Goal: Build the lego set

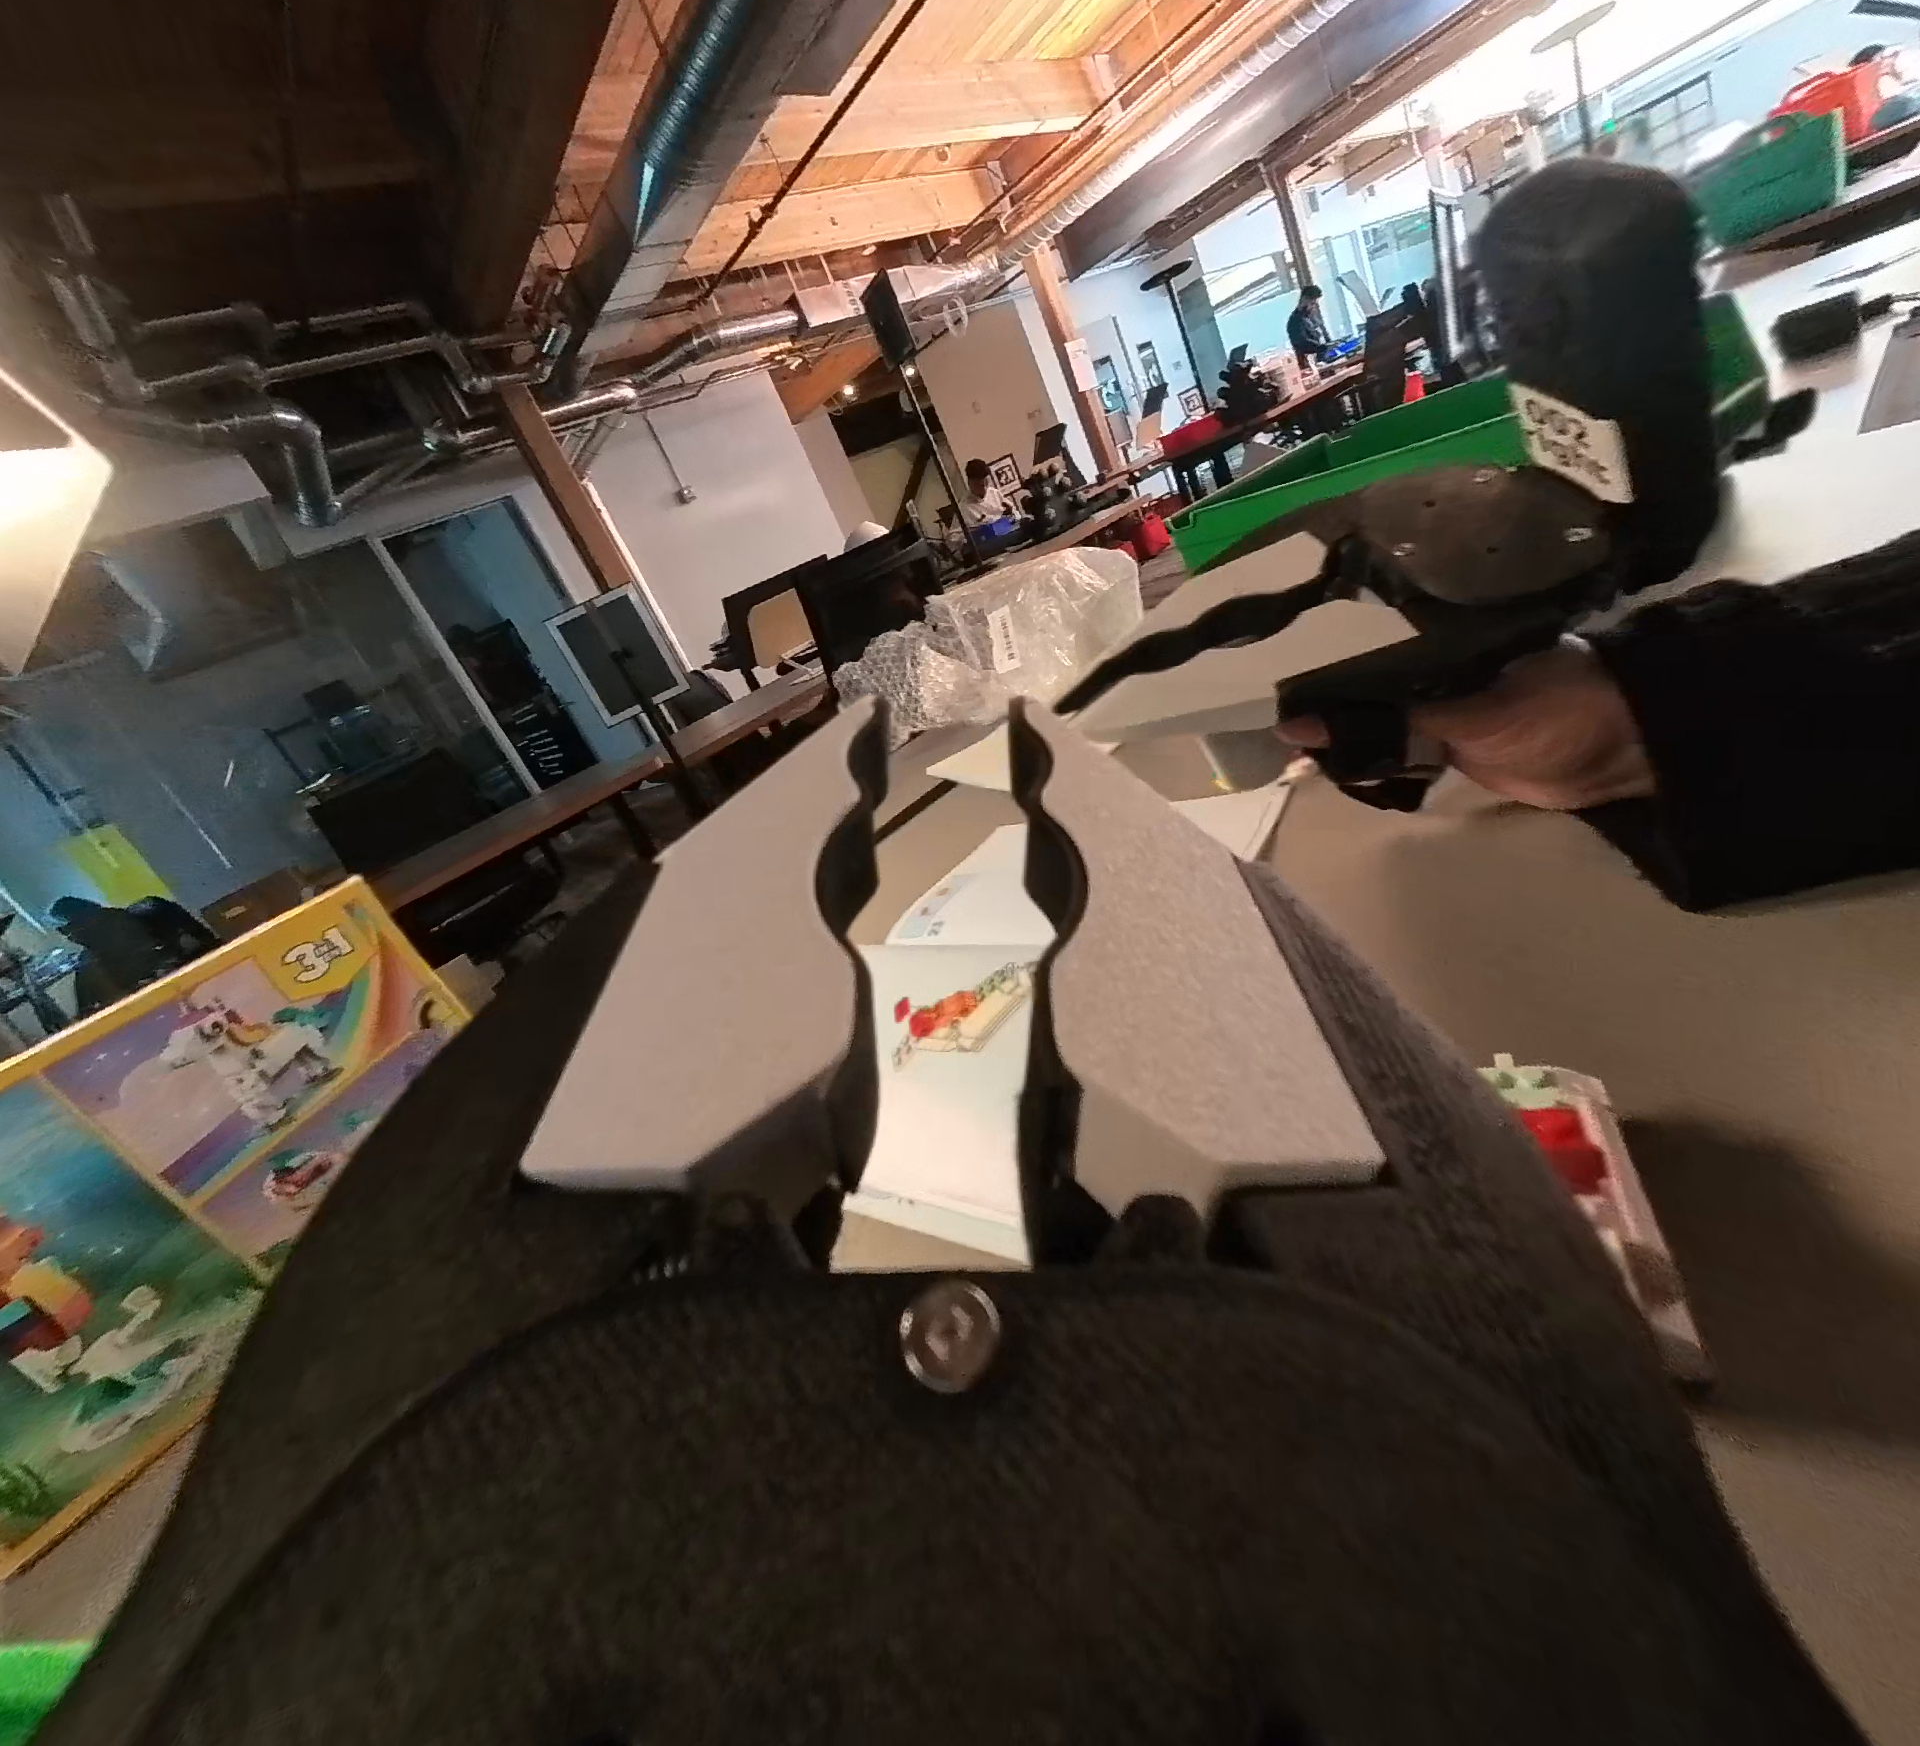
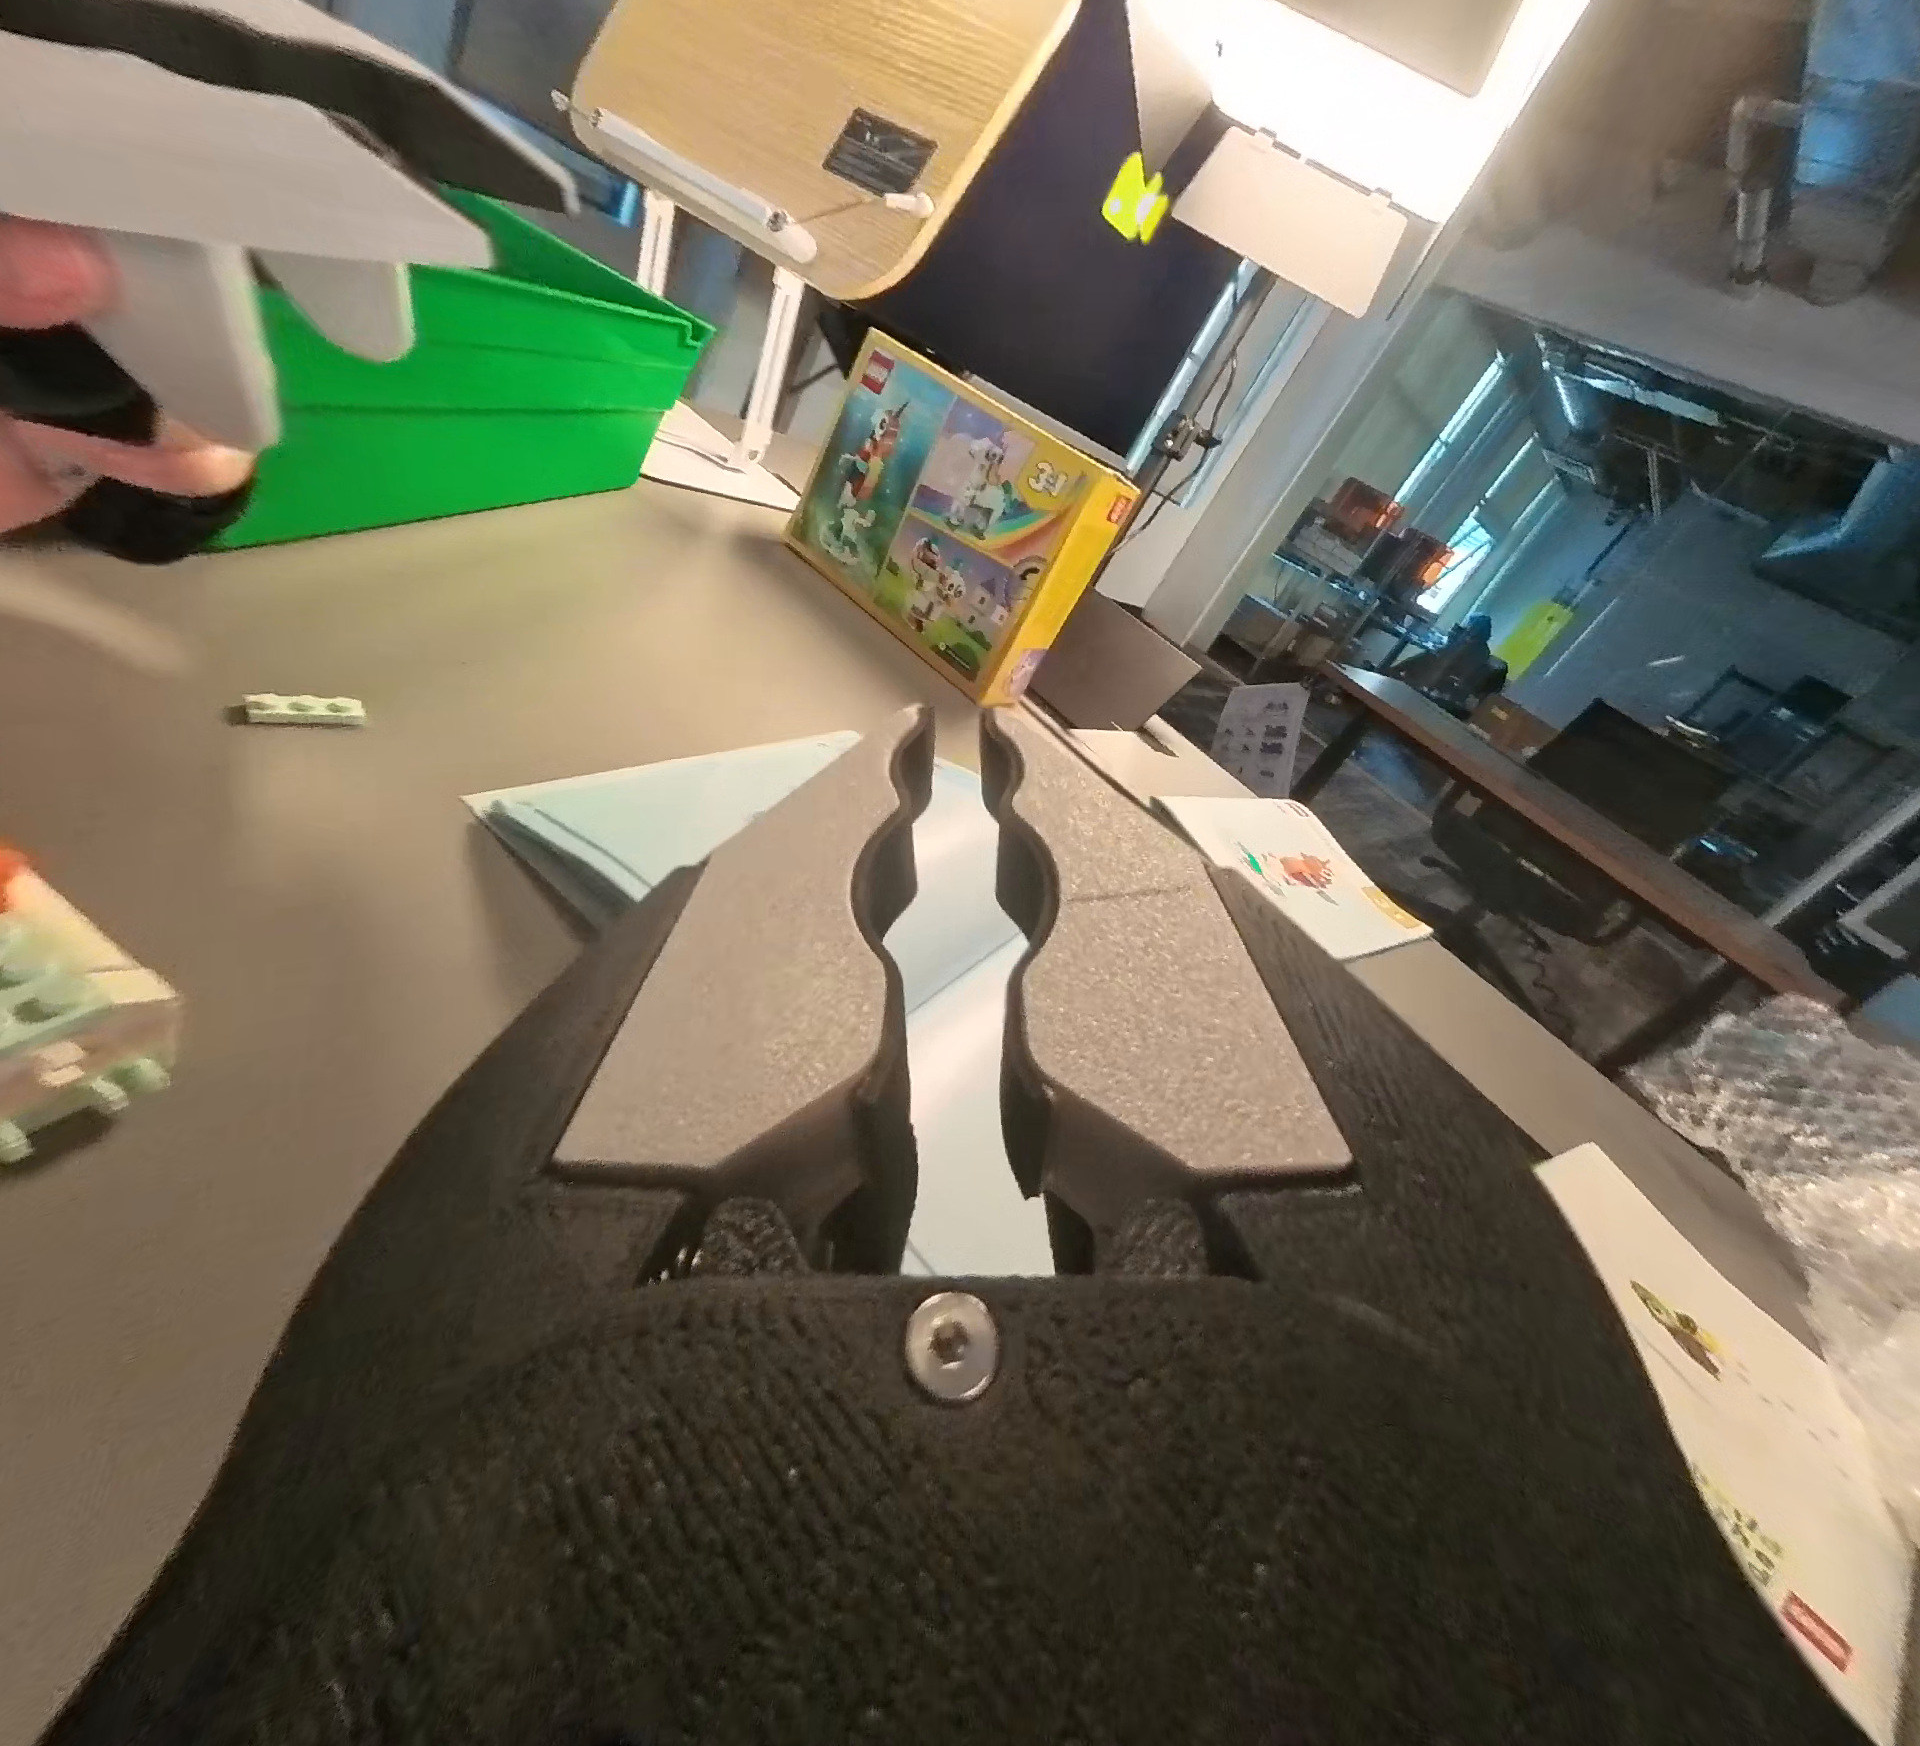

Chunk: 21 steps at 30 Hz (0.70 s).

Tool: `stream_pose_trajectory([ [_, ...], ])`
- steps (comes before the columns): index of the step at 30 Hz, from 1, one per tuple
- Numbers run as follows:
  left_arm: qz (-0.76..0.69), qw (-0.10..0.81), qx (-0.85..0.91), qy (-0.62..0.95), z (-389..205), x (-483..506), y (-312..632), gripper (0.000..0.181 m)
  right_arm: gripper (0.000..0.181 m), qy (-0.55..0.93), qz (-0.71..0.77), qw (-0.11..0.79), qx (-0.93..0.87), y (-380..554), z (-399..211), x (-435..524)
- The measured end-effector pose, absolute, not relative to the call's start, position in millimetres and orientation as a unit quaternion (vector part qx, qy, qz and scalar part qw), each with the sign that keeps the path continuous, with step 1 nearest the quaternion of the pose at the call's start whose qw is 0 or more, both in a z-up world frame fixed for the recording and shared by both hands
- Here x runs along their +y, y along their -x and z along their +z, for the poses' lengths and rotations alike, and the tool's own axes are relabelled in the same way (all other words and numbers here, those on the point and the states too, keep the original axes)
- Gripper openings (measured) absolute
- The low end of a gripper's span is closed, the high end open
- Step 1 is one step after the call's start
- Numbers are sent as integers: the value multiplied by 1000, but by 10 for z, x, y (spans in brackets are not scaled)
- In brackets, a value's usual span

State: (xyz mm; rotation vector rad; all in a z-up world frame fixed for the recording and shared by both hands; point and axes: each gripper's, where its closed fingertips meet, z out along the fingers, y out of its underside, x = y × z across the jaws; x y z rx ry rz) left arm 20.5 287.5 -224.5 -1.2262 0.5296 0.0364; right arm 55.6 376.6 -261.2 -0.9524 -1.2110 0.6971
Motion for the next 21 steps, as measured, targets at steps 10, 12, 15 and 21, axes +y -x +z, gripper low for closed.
stream_pose_trajectory([
  [10,98,785,236,564,-1881,2647,-279,38,5,397,286,674,-554,-536,-2616,3738],
  [12,161,768,121,608,-1714,2461,162,43,5,388,285,675,-559,-538,-2612,3692],
  [15,192,741,-1,643,-1639,1940,742,42,4,379,294,673,-563,-505,-2607,3648],
  [21,132,499,-55,855,-2236,1543,1512,28,4,371,318,659,-572,-412,-2622,3615],
])
